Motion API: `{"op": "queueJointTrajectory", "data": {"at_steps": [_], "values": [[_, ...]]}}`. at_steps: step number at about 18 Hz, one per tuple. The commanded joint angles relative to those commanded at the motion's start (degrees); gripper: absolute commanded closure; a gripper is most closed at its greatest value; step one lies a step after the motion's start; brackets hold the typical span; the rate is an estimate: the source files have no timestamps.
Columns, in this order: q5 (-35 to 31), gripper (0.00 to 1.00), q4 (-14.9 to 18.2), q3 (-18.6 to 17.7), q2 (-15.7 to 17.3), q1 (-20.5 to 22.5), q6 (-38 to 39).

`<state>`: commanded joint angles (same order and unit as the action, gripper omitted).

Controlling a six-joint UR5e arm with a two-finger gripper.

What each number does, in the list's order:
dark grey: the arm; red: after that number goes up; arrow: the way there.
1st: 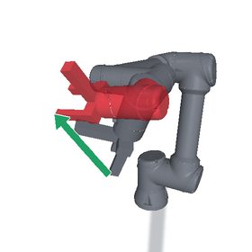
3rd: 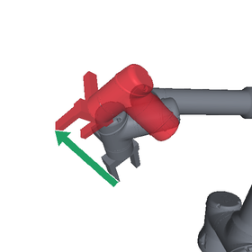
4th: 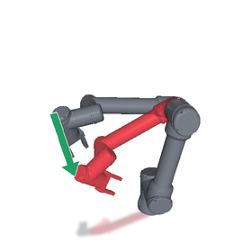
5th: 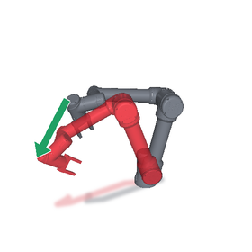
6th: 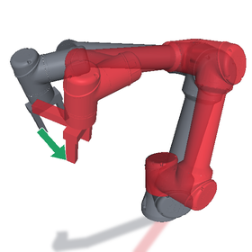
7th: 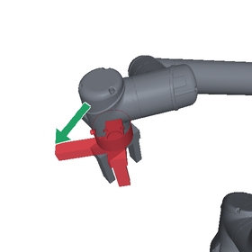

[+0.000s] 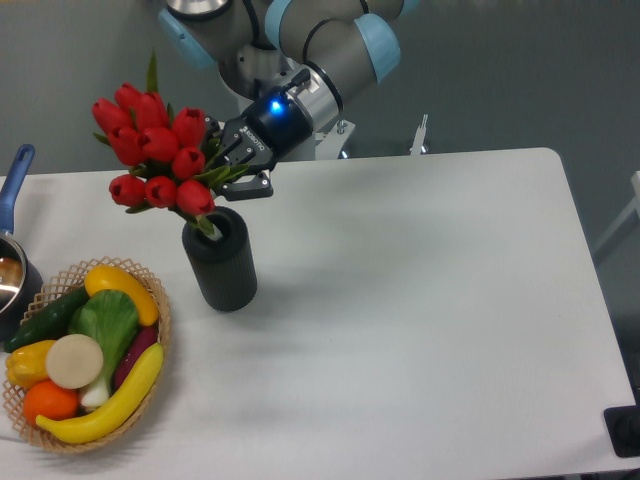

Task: Insert the flowers into the vase
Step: 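Push the tulip stems deeper into the vase with the gripper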

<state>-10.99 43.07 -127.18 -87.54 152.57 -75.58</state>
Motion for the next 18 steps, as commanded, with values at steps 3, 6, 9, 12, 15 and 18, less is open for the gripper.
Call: {"op": "queueJointTrajectory", "data": {"at_steps": [3,6,9,12,15,18], "values": [[0.0,0.92,0.09,-1.14,-1.05,0.18,-3.5],[-0.17,0.92,0.09,-2.63,-2.29,0.18,-7.64],[-0.53,0.91,0.09,-3.52,-2.38,0.18,-8.18],[-0.53,0.89,-0.18,-4.57,-2.2,0.18,-8.35],[-0.53,0.88,-0.18,-5.89,-2.02,0.27,-9.93],[-0.61,0.85,-0.18,-7.2,-2.11,0.36,-11.86]]}}
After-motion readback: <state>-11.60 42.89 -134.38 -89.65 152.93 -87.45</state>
